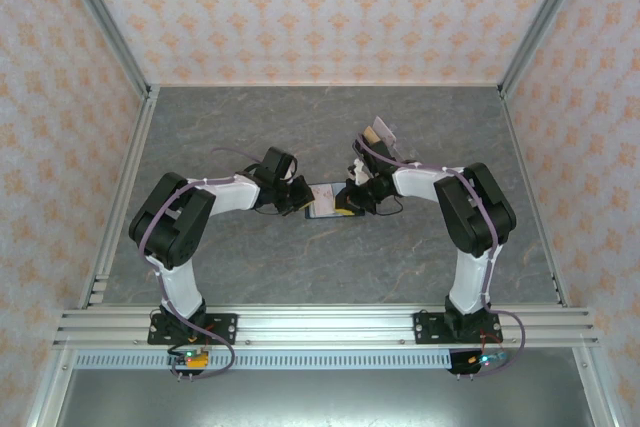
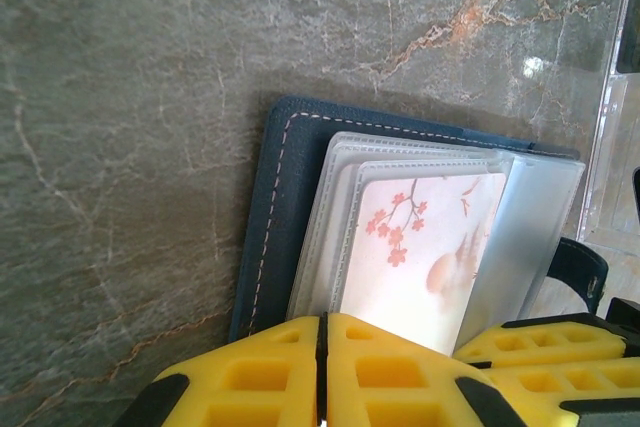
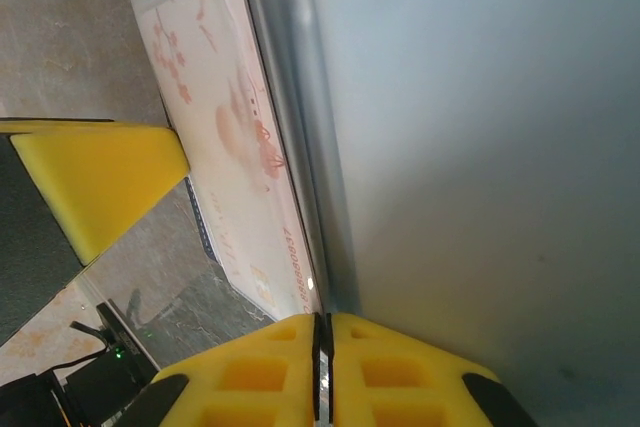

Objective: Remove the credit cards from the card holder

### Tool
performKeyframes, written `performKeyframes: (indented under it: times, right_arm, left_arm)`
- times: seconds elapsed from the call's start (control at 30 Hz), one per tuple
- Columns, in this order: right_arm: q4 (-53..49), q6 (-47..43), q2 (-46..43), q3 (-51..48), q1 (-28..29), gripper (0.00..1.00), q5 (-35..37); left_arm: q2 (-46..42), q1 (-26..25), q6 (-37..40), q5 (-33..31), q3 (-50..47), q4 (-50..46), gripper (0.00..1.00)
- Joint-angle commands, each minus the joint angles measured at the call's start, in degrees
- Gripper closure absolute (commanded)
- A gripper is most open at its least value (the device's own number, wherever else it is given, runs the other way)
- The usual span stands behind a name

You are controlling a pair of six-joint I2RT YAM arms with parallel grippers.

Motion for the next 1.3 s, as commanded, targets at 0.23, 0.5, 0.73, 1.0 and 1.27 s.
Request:
performKeyframes:
  times: [0.23, 0.5, 0.73, 1.0, 1.27]
  right_arm:
    - [4.33, 1.95, 0.93, 0.66, 0.3, 0.87, -2.15]
    - [5.76, 2.45, 2.92, 1.12, 0.34, 0.86, -1.58]
    - [4.16, 1.2, 1.69, 1.13, 0.22, 1.0, -0.2]
    - [0.59, -1.64, -1.1, -1.44, -1.39, 1.0, 0.61]
    - [-1.55, -3.08, -2.74, -2.55, -1.72, 1.0, 2.37]
  left_arm:
    - [1.47, 0.31, -0.17, -1.67, -3.01, -3.47, 0.92]
    - [1.65, 0.33, -0.57, -1.01, -3.96, -2.41, 0.92]
    - [0.92, 0.62, 0.07, -1.9, -3.6, -3.61, 0.92]
    - [0.32, 1.89, 2.14, -0.44, -2.35, -4.89, 0.9]
    - [0.32, 2.28, 2.71, -0.37, -2.45, -5.19, 0.9]
